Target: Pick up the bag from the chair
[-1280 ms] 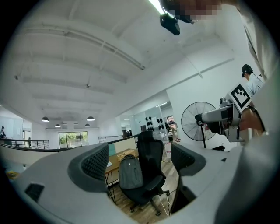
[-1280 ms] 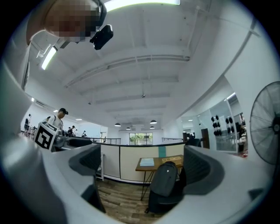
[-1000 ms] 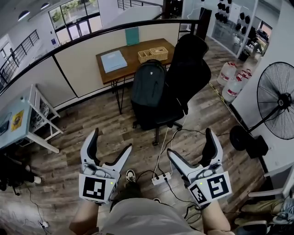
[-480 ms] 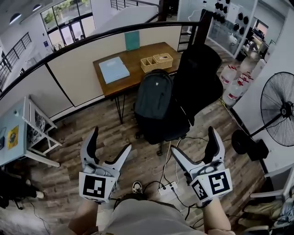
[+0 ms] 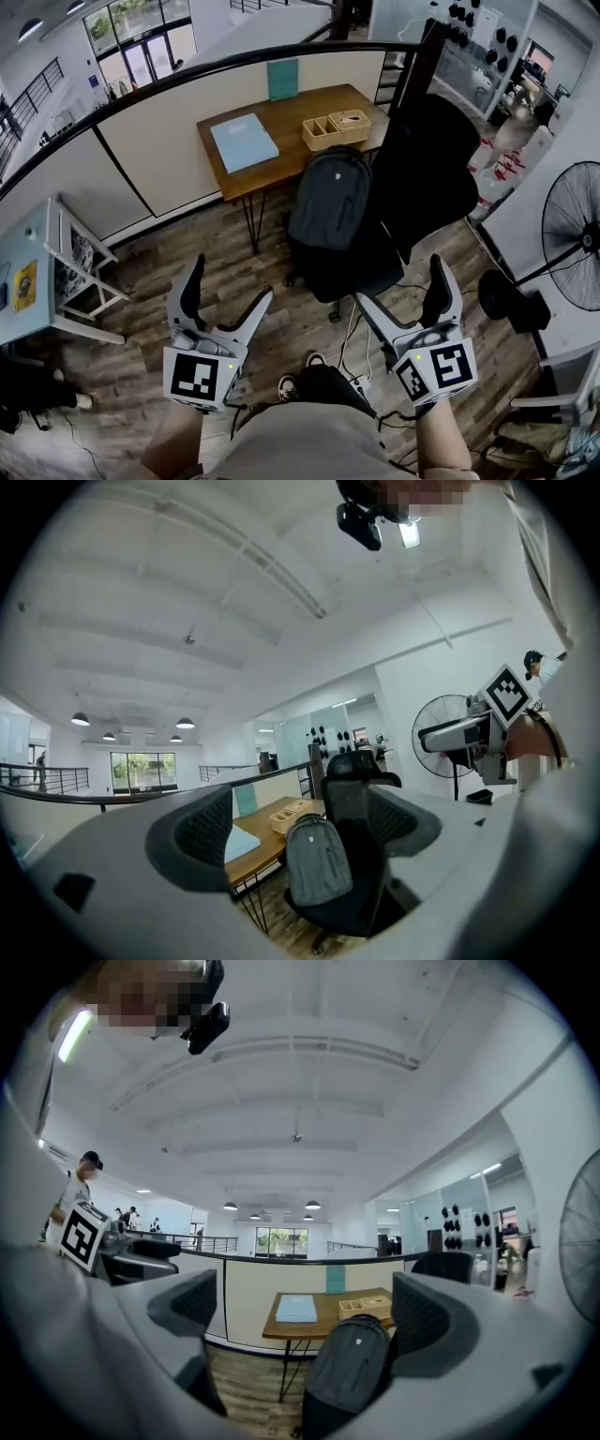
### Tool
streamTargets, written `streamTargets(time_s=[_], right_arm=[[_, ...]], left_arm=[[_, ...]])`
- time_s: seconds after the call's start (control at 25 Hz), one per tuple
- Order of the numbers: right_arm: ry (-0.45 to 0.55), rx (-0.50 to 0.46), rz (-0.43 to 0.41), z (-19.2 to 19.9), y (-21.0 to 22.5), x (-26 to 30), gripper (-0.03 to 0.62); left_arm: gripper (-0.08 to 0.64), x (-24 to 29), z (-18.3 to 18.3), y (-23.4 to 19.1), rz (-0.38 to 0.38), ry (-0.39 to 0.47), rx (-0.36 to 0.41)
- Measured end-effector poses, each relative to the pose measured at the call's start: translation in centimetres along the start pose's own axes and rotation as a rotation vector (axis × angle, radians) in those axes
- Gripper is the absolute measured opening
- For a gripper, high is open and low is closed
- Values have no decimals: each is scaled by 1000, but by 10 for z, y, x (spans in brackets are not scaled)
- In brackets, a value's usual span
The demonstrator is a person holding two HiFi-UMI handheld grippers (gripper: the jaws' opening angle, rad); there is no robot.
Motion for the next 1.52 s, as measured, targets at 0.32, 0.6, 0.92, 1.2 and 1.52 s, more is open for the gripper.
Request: streamTargets(time_s=[0.32,0.6,0.92,1.2,1.52], right_arm=[[-5,22,49,13,40,31,578],[-9,46,99,22,115,74,572],[-37,60,77,29,206,154,569],[-33,66,63,28,277,209,568],[-21,78,72,31,319,237,569]], left_arm=[[430,56,12,-8,27,-4,4],[430,148,18,1,64,-3,15],[430,273,16,8,70,-11,18],[430,359,17,20,73,-26,48],[430,415,18,24,71,-64,73]])
Point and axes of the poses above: the fingertips, and each gripper's own axes: x forward along the fingers, y to its right, z out of its underside, the point moved 6 cm from there along -x, backward along the fingers, and after that the axes turned 10 degrees about -z, right-handed, at the moved point
